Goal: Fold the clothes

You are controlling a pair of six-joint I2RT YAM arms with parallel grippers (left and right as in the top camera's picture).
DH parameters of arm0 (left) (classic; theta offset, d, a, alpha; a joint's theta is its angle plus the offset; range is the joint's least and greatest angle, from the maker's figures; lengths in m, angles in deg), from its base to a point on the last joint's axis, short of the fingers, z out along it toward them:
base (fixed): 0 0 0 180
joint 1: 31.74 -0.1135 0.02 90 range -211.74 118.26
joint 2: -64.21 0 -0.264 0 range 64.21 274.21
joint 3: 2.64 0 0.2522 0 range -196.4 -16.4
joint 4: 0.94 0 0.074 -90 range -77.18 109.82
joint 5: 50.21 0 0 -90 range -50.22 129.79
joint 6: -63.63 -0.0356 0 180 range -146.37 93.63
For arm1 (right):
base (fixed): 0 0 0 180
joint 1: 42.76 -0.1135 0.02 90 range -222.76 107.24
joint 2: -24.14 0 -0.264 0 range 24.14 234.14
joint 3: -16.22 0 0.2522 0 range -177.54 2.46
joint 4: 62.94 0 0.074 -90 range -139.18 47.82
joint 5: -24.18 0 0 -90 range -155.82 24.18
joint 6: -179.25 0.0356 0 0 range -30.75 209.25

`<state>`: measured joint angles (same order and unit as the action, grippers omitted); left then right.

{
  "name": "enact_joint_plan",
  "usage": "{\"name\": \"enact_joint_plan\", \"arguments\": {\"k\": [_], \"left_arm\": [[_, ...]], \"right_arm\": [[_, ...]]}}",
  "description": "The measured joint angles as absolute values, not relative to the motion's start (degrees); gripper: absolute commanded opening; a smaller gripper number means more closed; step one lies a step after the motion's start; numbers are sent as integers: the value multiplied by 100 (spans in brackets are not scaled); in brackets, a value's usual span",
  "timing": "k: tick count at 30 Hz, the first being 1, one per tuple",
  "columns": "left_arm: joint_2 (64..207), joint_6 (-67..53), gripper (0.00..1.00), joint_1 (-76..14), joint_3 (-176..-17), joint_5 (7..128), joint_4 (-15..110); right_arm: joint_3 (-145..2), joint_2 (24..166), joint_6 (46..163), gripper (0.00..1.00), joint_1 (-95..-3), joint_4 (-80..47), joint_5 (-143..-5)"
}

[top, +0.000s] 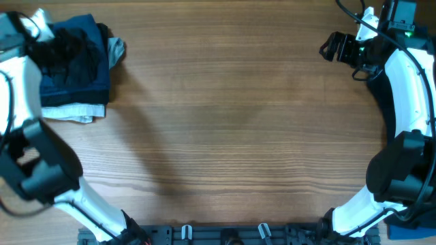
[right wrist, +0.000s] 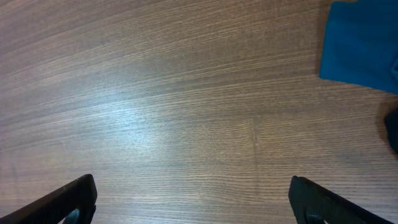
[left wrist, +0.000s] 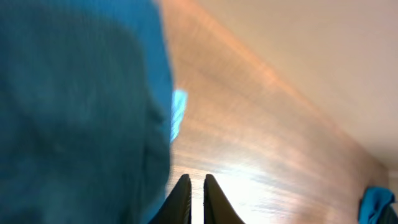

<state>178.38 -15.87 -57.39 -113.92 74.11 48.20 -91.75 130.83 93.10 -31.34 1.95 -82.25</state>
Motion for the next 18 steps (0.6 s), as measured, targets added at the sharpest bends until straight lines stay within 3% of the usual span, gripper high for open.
{"name": "enact_joint_plan", "arguments": {"k": [5, 18], "left_arm": [[17198, -1572, 12, -6216, -11438, 7068, 5012], [18262, -1563, 8, -6450, -11083, 6458, 5097]], "right_arm": [[-9175, 13083, 9310, 100, -3134, 195, -8225], [-9175, 13083, 9310, 100, -3134, 195, -8225]]}}
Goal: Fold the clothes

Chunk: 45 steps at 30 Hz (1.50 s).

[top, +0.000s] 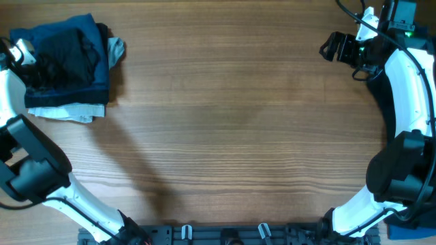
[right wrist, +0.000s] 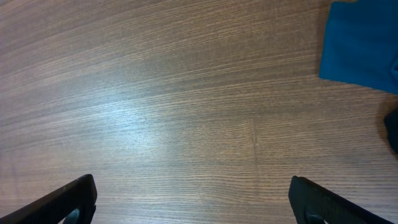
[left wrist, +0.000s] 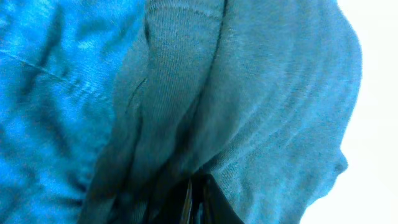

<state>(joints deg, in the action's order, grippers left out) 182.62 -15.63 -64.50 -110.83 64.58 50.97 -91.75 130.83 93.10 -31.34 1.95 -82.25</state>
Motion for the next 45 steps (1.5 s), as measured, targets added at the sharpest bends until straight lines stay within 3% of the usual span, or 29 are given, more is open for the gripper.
{"name": "enact_joint_plan", "arguments": {"k": [1, 3, 5, 6, 10, 15, 35, 37, 45], "left_arm": [[18149, -1521, 9, -6447, -11079, 6445, 5095], [17786, -1390, 28, -6419, -11046, 6441, 5097], [17178, -1239, 70, -6301, -11046, 6441, 5077], [16859, -1220, 100, -6189, -11046, 6441, 5045], [15733, -1100, 100, -5433, -11112, 6498, 4830], [15705, -1097, 100, -5016, -11116, 6511, 4848], [15744, -1097, 100, -4974, -11116, 6511, 4861], [15744, -1097, 100, -4974, -11116, 6511, 4861], [15744, -1097, 100, -4974, -11112, 6511, 4859]], "right_arm": [[-9175, 13083, 9310, 100, -3134, 198, -8225], [-9175, 13083, 9310, 100, -3134, 198, -8225], [-9175, 13083, 9310, 100, -3134, 193, -8227], [-9175, 13083, 9310, 100, -3134, 195, -8225], [-9175, 13083, 9310, 100, -3134, 195, -8225], [-9175, 13083, 9310, 100, -3134, 195, -8225], [-9149, 12985, 9313, 100, -3178, 195, -8225], [-9099, 12629, 9310, 100, -3195, 198, -8222], [-9116, 8268, 9310, 100, -3241, 154, -8225]]}}
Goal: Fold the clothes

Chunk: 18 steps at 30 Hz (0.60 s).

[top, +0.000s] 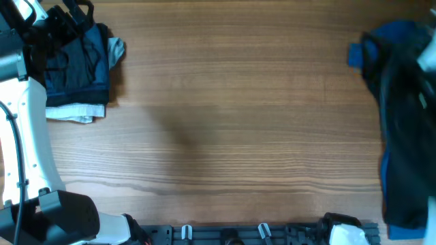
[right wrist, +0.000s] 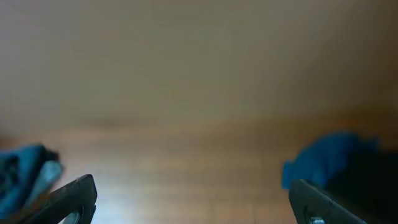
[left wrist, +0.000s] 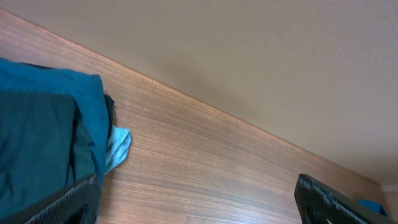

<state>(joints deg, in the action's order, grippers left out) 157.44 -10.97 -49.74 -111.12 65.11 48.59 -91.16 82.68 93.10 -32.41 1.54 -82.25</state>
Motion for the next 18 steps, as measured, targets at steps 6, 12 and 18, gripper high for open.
{"name": "enact_joint_plan", "arguments": {"k": [6, 12, 18], "left_arm": [[15744, -1095, 100, -4974, -11112, 6511, 4857], [15744, -1095, 100, -4974, -11112, 6508, 4861], [15744, -1095, 100, -4974, -11110, 6511, 4863]], "right_arm": [[-9169, 6115, 9105, 100, -3752, 584, -8181], [-7857, 4682, 9048, 100, -3995, 960, -8179], [-4788, 3576, 9262, 100, -3999, -1129, -8209]]}}
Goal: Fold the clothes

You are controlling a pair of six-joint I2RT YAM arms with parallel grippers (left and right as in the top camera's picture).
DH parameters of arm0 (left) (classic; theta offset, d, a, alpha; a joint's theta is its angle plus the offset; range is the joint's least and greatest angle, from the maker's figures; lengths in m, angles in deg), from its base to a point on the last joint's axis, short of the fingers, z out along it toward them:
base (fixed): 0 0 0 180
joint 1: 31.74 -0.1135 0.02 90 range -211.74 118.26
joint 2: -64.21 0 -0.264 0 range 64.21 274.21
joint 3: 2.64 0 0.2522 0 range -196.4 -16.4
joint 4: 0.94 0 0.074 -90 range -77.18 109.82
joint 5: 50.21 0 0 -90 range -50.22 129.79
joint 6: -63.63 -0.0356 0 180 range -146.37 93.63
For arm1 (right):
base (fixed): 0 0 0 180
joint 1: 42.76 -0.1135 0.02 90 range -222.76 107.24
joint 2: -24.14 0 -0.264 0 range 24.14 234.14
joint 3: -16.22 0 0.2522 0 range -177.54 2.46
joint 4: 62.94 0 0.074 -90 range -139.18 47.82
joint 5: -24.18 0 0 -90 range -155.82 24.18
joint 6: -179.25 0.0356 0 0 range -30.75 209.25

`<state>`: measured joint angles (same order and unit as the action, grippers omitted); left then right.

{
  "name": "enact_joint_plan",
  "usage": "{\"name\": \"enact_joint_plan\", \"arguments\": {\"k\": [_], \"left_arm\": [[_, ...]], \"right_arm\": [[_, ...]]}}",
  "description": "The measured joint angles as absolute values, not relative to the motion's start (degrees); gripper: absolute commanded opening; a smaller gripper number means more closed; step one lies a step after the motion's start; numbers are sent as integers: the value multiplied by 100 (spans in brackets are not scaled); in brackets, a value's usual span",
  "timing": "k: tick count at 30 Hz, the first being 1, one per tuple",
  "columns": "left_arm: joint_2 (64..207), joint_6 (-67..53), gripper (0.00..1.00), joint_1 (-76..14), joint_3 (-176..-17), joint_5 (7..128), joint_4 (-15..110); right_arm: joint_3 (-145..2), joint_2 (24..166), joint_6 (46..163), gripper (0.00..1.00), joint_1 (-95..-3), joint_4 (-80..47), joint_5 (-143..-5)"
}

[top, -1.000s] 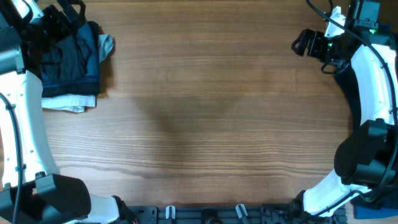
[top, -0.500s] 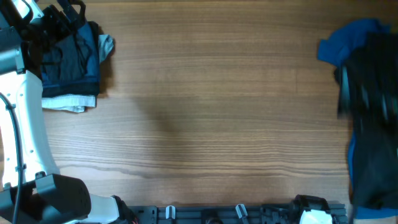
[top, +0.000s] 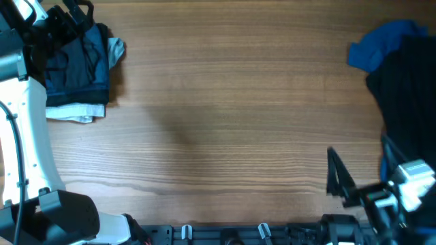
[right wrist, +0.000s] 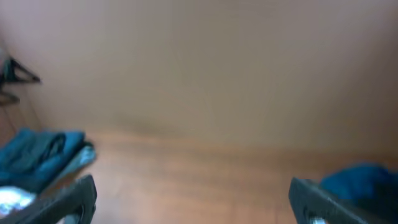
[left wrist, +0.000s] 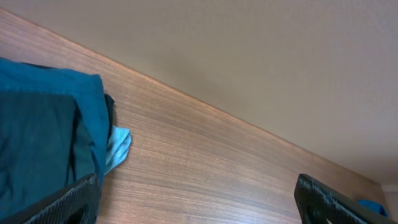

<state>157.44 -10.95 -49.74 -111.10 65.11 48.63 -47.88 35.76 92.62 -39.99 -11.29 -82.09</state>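
A folded stack (top: 75, 61), dark blue on top of a white and grey layer, lies at the table's far left; the left wrist view shows this stack (left wrist: 43, 137) at its left edge. My left gripper (left wrist: 196, 202) hangs open and empty by the stack's far side. An unfolded heap of blue and dark clothes (top: 398, 75) lies at the right edge. My right gripper (right wrist: 193, 202) is open and empty, low at the front right (top: 357, 173); its view is blurred, with the blue cloth (right wrist: 360, 180) at right.
Bare wooden tabletop (top: 231, 102) stretches between the stack and the heap. The left arm (top: 30, 136) runs down the left edge. A black rail with clips (top: 225, 233) lines the front edge.
My right arm was a blur over the right edge; now it is at the front right corner, and the blue and dark heap shows there. The left gripper has not moved.
My left gripper was shut over the folded stack, then shut low against the blue cloth, while the right gripper hung open at the far right. Later the left gripper was open and raised behind the stack. The right arm has come to the front right.
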Motion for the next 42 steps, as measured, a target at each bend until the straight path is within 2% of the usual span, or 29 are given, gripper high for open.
{"name": "enact_joint_plan", "arguments": {"k": [6, 11, 17, 26, 33, 42], "left_arm": [[15744, -1095, 100, -4974, -11110, 6511, 4861], [15744, -1095, 100, -4974, -11107, 6511, 4861], [15744, -1095, 100, -4974, -11107, 6511, 4861], [15744, -1095, 100, -4974, -11107, 6511, 4861], [15744, -1095, 100, -4974, -11107, 6511, 4861], [15744, -1095, 100, -4974, -11107, 6511, 4861]], "right_arm": [[-2211, 2607, 9595, 100, -4109, -4097, -8399], [-1114, 2540, 10169, 100, -4415, -5168, -8006], [-404, 2535, 10770, 100, -4513, -5289, -7335], [164, 2529, 11002, 100, -4513, -5133, -7127], [202, 2529, 11514, 100, -4513, -4924, -7108], [202, 2529, 11625, 100, -4513, -4924, -7108]]}}
